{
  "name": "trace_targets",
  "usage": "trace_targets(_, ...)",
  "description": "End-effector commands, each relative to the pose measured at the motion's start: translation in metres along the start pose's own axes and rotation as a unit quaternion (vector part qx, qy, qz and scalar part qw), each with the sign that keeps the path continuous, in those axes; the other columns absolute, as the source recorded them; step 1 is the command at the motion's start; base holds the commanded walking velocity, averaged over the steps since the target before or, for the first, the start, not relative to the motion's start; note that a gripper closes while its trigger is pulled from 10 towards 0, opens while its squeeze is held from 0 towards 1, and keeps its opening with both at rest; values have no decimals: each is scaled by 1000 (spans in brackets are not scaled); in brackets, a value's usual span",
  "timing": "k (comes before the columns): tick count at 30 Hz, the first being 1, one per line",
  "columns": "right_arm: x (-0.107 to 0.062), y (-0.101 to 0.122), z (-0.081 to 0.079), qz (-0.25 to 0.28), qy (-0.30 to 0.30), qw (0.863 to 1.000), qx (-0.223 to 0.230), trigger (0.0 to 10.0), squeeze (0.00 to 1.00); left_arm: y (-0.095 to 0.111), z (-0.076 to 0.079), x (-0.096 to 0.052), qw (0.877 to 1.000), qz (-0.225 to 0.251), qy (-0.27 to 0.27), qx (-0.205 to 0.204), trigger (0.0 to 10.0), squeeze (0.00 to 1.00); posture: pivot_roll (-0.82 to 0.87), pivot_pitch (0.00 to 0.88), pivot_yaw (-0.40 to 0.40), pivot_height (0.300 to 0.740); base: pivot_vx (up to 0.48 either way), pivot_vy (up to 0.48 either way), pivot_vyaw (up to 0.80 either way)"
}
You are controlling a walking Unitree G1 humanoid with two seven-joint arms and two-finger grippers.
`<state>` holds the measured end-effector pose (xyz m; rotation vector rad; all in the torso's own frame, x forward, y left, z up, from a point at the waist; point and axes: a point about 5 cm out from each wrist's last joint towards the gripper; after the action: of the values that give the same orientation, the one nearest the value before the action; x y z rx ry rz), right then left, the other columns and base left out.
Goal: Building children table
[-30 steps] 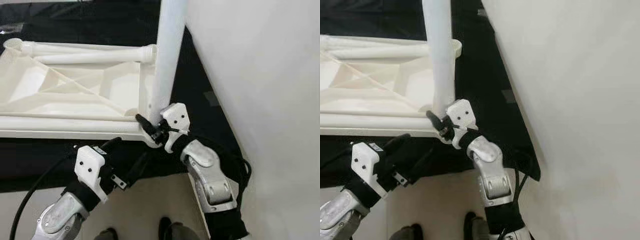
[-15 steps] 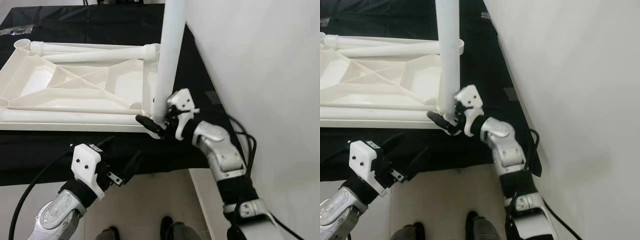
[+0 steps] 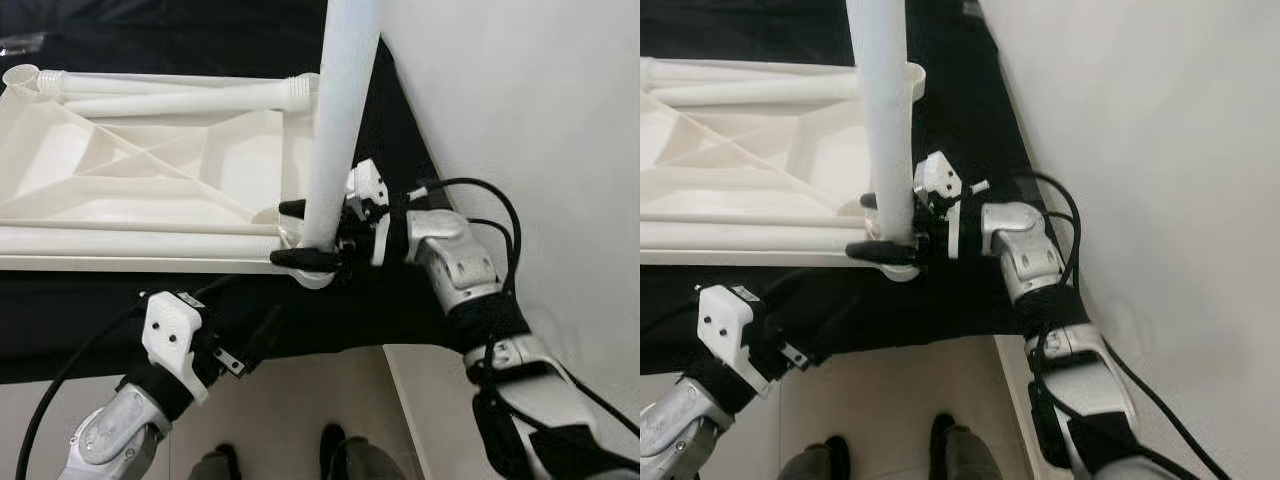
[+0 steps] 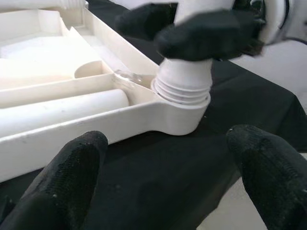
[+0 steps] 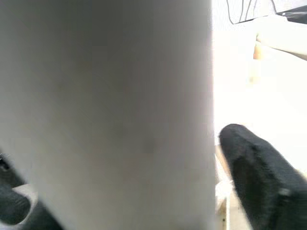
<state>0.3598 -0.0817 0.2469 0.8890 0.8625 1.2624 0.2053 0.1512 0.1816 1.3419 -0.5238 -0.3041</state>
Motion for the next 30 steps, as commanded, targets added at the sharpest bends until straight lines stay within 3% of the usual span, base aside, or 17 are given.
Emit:
trace_targets(1, -2, -4, 0, 6, 8, 1000, 7, 0, 0, -2, 3, -4, 1000, -13, -5, 1, 10000, 0, 151, 332, -97, 740, 0, 0, 0)
trace_targets(12, -13, -10, 0, -3, 27, 1000, 13, 0, 0, -3, 5, -4, 1000, -17, -12, -6, 10000, 0, 124, 338, -99, 740, 0, 0, 0)
trace_targets(16, -21, -18, -1, -28, -42, 999, -10, 0, 0, -5, 6, -3, 1000, -19, -14, -8, 10000, 0, 103, 345, -101, 740, 0, 0, 0)
trace_targets(17, -23, -23, 0, -45, -85, 995, -13, 0, 0, -5, 6, -3, 1000, -20, -15, -8, 10000, 0, 103, 345, -101, 740, 0, 0, 0)
trace_targets(18, -23, -33, 0, -91, -184, 979, -16, 0, 0, -4, 6, -4, 1000, -20, -14, -7, 10000, 0, 104, 345, -100, 740, 0, 0, 0)
trace_targets(19, -23, -33, 0, -91, -184, 979, -16, 0, 0, -4, 6, -4, 1000, -20, -14, -7, 10000, 0, 104, 345, -100, 740, 0, 0, 0)
trace_targets(20, -17, -47, -12, -128, -322, 938, 16, 0, 0, -4, 5, -4, 1000, -20, -12, -7, 10000, 0, 96, 347, -98, 740, 0, 0, 0)
trace_targets(21, -14, -54, -28, -146, -395, 906, 46, 0, 0, -3, 3, -5, 1000, -20, -10, -6, 10000, 0, 98, 356, -84, 740, 0, 0, 0)
trace_targets(22, -14, -54, -28, -146, -395, 906, 46, 0, 0, -3, 3, -5, 1000, -20, -10, -6, 10000, 0, 98, 356, -84, 740, 0, 0, 0)
trace_targets(23, -5, -57, -51, -151, -408, 898, 67, 0, 0, -2, 1, -4, 1000, -20, -9, -5, 10000, 0, 100, 359, -80, 740, 0, 0, 0)
trace_targets(24, -5, -57, -51, -151, -408, 898, 67, 0, 0, -2, 1, -4, 1000, -20, -9, -5, 10000, 0, 100, 359, -80, 740, 0, 0, 0)
trace_targets(25, 9, -56, -69, -139, -392, 906, 80, 0, 0, -2, 0, -4, 1000, -20, -9, -4, 10000, 0, 85, 347, -69, 740, 0, 0, 0)
trace_targets(26, 20, -54, -73, -131, -370, 917, 70, 0, 0, -3, -1, -2, 1000, -21, -10, -4, 10000, 0, 85, 335, -65, 740, 0, 0, 0)
trace_targets(28, 28, -52, -71, -121, -354, 925, 63, 0, 0, -3, -1, 0, 1000, -21, -13, -2, 10000, 0, 94, 328, -76, 740, 0, 0, 0)
trace_targets(29, 32, -50, -62, -121, -351, 927, 53, 2235, 0, -3, -1, 2, 1000, -18, -15, -1, 10000, 0, 95, 324, -78, 740, 0, 0, 0)
trace_targets(30, 33, -48, -56, -123, -351, 927, 47, 2235, 0, -2, 0, 3, 1000, -16, -16, -1, 10000, 0, 97, 323, -79, 740, 0, 0, 0)
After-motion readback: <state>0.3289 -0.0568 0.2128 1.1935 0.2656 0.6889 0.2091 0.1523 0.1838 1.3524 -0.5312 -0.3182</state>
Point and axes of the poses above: a point about 5 cm out from each wrist's last joint towards the gripper, its own x axis pointing out of the wrist towards the gripper, its own y axis along the axis of the wrist's last joint, z = x × y, and after that the axes turned 12 degrees about -x, right-handed
